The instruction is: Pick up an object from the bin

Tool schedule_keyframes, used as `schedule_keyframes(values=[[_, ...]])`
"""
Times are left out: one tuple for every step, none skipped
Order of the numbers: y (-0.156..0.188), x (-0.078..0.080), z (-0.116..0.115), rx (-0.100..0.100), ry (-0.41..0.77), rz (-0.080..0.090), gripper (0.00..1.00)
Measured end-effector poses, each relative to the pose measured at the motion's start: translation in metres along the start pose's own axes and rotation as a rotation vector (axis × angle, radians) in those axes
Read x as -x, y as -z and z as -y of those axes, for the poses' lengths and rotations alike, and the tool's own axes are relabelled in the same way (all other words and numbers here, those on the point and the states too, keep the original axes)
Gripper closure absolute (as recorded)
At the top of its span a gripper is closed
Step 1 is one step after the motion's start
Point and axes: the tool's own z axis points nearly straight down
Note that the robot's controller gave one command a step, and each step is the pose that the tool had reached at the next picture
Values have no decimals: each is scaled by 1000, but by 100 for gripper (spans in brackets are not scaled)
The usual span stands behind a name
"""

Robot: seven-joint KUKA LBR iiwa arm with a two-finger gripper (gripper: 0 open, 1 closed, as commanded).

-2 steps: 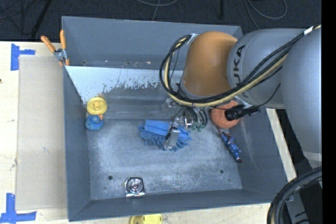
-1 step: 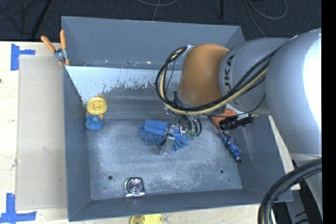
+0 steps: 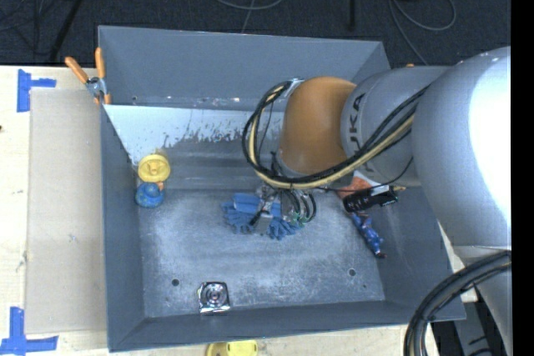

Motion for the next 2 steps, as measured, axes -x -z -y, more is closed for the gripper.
schedule_keyframes(values=[[0,0,0,0,0,0,100],[6,-2,1,-1,-1,-6,100]])
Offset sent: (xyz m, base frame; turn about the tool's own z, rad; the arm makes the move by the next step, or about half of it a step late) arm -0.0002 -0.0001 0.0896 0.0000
